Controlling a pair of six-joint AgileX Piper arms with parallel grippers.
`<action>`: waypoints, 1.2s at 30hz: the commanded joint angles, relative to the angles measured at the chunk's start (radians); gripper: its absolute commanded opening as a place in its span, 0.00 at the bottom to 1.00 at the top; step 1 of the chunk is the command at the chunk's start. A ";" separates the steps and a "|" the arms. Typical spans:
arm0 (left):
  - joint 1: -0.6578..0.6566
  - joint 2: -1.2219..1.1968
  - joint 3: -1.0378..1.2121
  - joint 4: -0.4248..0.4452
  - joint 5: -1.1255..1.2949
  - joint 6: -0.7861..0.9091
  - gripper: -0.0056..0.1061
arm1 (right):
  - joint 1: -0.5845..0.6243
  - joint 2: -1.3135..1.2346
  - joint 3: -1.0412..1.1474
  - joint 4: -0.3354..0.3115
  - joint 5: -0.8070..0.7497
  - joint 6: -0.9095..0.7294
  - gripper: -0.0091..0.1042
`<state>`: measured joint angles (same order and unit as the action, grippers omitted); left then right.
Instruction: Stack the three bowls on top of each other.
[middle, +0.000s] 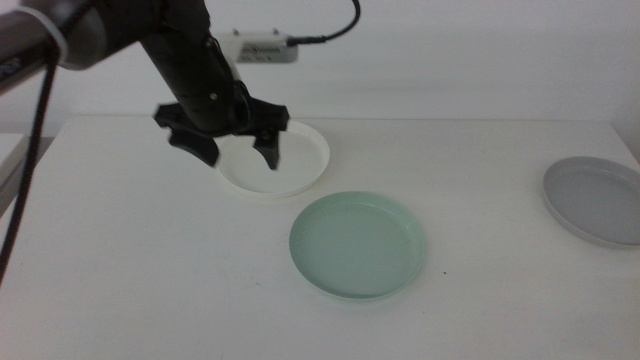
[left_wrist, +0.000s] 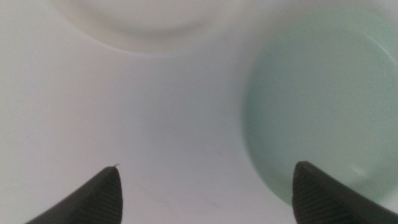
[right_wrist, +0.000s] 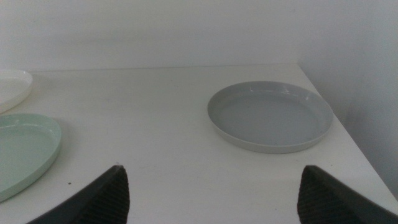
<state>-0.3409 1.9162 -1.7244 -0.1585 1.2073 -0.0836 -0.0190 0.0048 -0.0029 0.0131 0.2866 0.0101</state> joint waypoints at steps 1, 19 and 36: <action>0.001 -0.017 -0.003 0.097 -0.045 -0.056 0.89 | -0.003 -0.005 0.003 -0.007 -0.002 -0.004 0.89; 0.140 0.356 -0.415 0.158 -0.137 -0.071 0.89 | -0.003 -0.005 0.003 -0.007 -0.002 -0.004 0.89; 0.171 0.515 -0.424 0.087 -0.208 -0.081 0.86 | -0.003 -0.005 0.003 -0.007 -0.002 -0.004 0.89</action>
<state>-0.1763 2.4303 -2.1420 -0.0521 1.0158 -0.1581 -0.0190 0.0048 -0.0029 0.0131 0.2866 0.0101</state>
